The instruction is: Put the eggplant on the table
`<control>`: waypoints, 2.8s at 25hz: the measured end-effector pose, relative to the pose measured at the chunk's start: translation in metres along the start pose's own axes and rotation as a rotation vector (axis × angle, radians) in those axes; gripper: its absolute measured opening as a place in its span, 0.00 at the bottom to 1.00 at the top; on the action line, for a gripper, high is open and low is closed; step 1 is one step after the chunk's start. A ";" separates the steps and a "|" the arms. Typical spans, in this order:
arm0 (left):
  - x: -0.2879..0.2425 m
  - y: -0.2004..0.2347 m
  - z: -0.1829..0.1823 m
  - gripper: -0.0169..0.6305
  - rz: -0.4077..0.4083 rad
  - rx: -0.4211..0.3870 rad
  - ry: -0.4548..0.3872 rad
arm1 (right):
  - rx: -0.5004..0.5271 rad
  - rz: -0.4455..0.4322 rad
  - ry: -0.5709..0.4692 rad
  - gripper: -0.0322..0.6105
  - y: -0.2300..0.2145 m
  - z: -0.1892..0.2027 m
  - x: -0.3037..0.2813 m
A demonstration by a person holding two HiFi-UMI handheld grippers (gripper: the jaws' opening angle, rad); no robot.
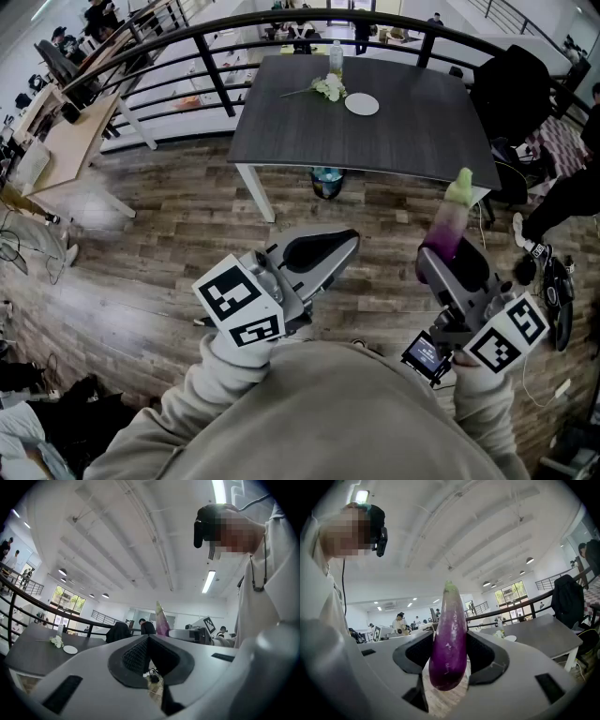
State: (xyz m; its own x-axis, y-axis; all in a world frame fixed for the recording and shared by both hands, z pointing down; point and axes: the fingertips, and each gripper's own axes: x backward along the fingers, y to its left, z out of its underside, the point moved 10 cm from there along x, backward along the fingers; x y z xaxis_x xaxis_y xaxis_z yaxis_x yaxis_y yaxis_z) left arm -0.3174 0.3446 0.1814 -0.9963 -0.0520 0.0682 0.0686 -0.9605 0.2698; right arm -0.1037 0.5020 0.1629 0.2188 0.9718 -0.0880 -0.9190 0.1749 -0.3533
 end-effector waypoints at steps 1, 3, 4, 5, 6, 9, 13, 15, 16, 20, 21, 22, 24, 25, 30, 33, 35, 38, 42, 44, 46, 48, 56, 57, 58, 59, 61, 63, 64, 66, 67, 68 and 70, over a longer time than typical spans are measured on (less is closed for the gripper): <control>0.000 -0.001 0.000 0.04 -0.010 0.002 -0.005 | -0.002 0.001 -0.001 0.41 0.000 0.001 0.001; 0.000 -0.004 0.000 0.04 -0.024 0.005 -0.012 | -0.003 0.001 -0.001 0.41 0.002 0.002 0.004; 0.000 -0.005 0.000 0.04 -0.024 0.007 -0.011 | 0.000 0.001 0.000 0.41 0.004 0.001 0.005; -0.001 -0.007 -0.001 0.04 -0.020 0.008 -0.008 | 0.002 0.001 0.003 0.41 0.005 0.001 0.006; -0.002 -0.009 -0.001 0.04 -0.015 0.009 -0.005 | 0.004 0.002 0.005 0.41 0.006 0.000 0.008; -0.008 -0.012 -0.001 0.04 0.000 0.015 0.007 | -0.020 0.007 0.006 0.41 0.001 -0.002 0.012; -0.019 -0.022 0.006 0.04 0.026 0.020 0.030 | -0.053 0.012 -0.010 0.41 -0.005 0.002 0.029; -0.028 -0.029 0.009 0.04 0.036 0.021 0.036 | -0.055 0.021 -0.016 0.41 -0.009 0.002 0.040; -0.034 -0.031 0.009 0.04 0.041 0.020 0.040 | -0.057 0.027 -0.020 0.41 -0.012 0.001 0.046; -0.071 -0.038 0.013 0.04 0.078 0.025 0.058 | -0.069 0.064 -0.033 0.41 -0.036 -0.006 0.076; -0.080 -0.041 0.016 0.04 0.087 0.029 0.064 | -0.074 0.070 -0.038 0.41 -0.044 -0.007 0.084; -0.088 -0.045 0.019 0.04 0.093 0.032 0.073 | -0.080 0.076 -0.046 0.41 -0.052 -0.009 0.093; -0.102 -0.050 0.026 0.04 0.104 0.035 0.094 | -0.092 0.086 -0.071 0.41 -0.066 -0.011 0.111; -0.108 -0.052 0.029 0.04 0.111 0.035 0.106 | -0.096 0.092 -0.084 0.41 -0.073 -0.012 0.121; -0.135 -0.058 0.042 0.04 0.117 0.032 0.138 | -0.081 0.110 -0.098 0.41 -0.109 -0.018 0.152; -0.147 -0.058 0.043 0.04 0.132 0.036 0.153 | -0.093 0.120 -0.097 0.41 -0.117 -0.016 0.159; -0.152 -0.054 0.043 0.04 0.146 0.035 0.155 | -0.101 0.135 -0.097 0.41 -0.124 -0.014 0.157; -0.158 -0.045 0.042 0.04 0.168 0.029 0.153 | -0.099 0.149 -0.112 0.41 -0.129 -0.016 0.151; -0.173 -0.030 0.034 0.04 0.211 0.020 0.139 | -0.093 0.175 -0.141 0.41 -0.130 -0.023 0.147; -0.179 -0.025 0.029 0.04 0.234 0.014 0.134 | -0.091 0.184 -0.143 0.41 -0.131 -0.026 0.146; -0.185 -0.016 0.027 0.04 0.255 0.010 0.129 | -0.080 0.200 -0.144 0.41 -0.136 -0.030 0.143; -0.192 -0.002 0.029 0.04 0.270 0.019 0.131 | -0.078 0.220 -0.148 0.41 -0.143 -0.032 0.135; -0.206 0.050 0.030 0.04 0.315 0.029 0.132 | -0.076 0.239 -0.132 0.41 -0.159 -0.032 0.088; -0.206 0.058 0.028 0.04 0.315 0.031 0.130 | -0.073 0.237 -0.130 0.41 -0.161 -0.035 0.079; -0.206 0.068 0.025 0.04 0.313 0.034 0.130 | -0.071 0.235 -0.127 0.41 -0.162 -0.038 0.069; -0.205 0.078 0.022 0.04 0.311 0.039 0.133 | -0.069 0.232 -0.122 0.41 -0.163 -0.042 0.058; -0.202 0.100 0.020 0.04 0.307 0.053 0.152 | -0.066 0.227 -0.111 0.41 -0.163 -0.049 0.035; -0.196 0.120 0.022 0.04 0.305 0.064 0.167 | -0.060 0.223 -0.105 0.41 -0.161 -0.053 0.014; -0.192 0.128 0.023 0.04 0.303 0.067 0.167 | -0.056 0.221 -0.104 0.41 -0.160 -0.053 0.004; -0.185 0.144 0.023 0.04 0.300 0.069 0.161 | -0.052 0.216 -0.099 0.41 -0.160 -0.053 -0.015; -0.182 0.153 0.022 0.04 0.298 0.068 0.158 | -0.052 0.213 -0.094 0.41 -0.161 -0.054 -0.025; -0.179 0.162 0.020 0.04 0.297 0.069 0.156 | -0.053 0.209 -0.090 0.41 -0.162 -0.056 -0.036; -0.174 0.180 0.017 0.04 0.296 0.077 0.154 | -0.055 0.198 -0.081 0.41 -0.165 -0.061 -0.059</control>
State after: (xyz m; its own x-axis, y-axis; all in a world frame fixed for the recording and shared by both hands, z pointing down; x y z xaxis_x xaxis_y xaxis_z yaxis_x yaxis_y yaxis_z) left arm -0.1309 0.1854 0.2341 -0.9281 -0.3721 0.0103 0.3542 -0.8743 0.3319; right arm 0.0546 0.4060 0.1693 0.0069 0.9962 -0.0867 -0.9217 -0.0273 -0.3869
